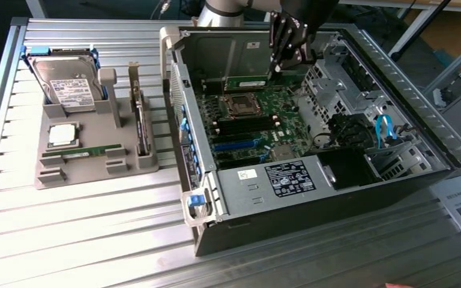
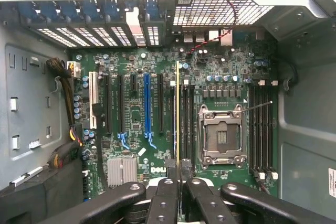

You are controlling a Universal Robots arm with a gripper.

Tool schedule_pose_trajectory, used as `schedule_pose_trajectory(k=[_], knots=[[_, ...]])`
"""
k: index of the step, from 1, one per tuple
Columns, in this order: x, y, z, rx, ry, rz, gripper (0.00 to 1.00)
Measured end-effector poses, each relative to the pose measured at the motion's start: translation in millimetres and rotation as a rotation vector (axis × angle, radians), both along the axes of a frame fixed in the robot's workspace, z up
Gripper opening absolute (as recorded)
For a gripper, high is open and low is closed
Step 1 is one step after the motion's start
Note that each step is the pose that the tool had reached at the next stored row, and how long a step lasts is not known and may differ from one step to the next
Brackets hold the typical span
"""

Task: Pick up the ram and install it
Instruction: 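Insert the ram into the slot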

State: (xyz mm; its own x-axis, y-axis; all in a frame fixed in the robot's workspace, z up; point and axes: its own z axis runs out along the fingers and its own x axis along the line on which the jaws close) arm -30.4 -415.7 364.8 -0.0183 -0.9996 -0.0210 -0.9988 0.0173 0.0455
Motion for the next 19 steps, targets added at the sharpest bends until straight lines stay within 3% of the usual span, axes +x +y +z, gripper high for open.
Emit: schedule_pose_trajectory(k=[19], knots=[[0.0,-0.1,-38.7,-0.0002,-0.0001,0.0,0.12]])
